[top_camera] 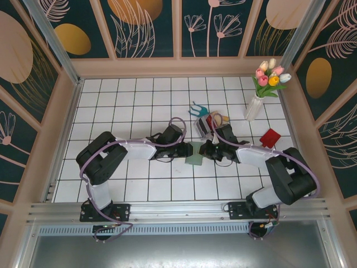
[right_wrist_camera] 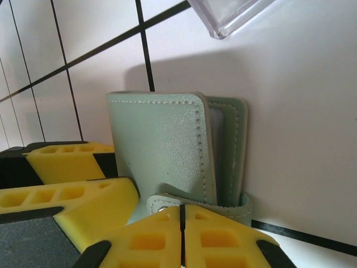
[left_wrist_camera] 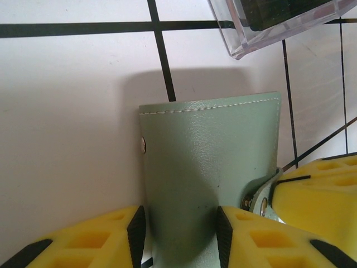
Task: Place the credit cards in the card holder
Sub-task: Close the button on the card holder.
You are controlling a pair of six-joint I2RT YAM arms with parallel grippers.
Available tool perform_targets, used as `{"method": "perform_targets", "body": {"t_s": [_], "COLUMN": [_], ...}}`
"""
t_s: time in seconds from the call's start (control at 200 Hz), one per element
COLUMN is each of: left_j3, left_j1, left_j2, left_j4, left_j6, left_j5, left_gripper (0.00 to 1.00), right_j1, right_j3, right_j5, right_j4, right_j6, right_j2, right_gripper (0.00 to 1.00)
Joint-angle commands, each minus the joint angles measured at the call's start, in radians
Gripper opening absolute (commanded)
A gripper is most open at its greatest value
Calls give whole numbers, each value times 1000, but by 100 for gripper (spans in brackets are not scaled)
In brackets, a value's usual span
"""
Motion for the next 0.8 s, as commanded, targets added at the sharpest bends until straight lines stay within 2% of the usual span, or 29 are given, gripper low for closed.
{"method": "perform_targets", "body": {"t_s": [0.0,0.325,0.575,0.796], "left_j3": [11,3,-6,-14], "left_j1": [-12,-13,-15,-15], "left_j2": [41,43,40,32], "left_j4": [-33,-21,-13,-8], "left_j6": [16,8,8,-2], "left_j5": [19,22,30,23], "left_gripper": [40,34,31,31], "right_j1": [-6,-2,13,32], "right_j3": [16,37,43,65], "right_j5": [-31,-23,61,106], "right_j4": [23,19,14,-65], "right_j6": [-30,-26,15,-20], "right_j2": [15,34,37,15], "right_gripper": [9,10,10,11]}}
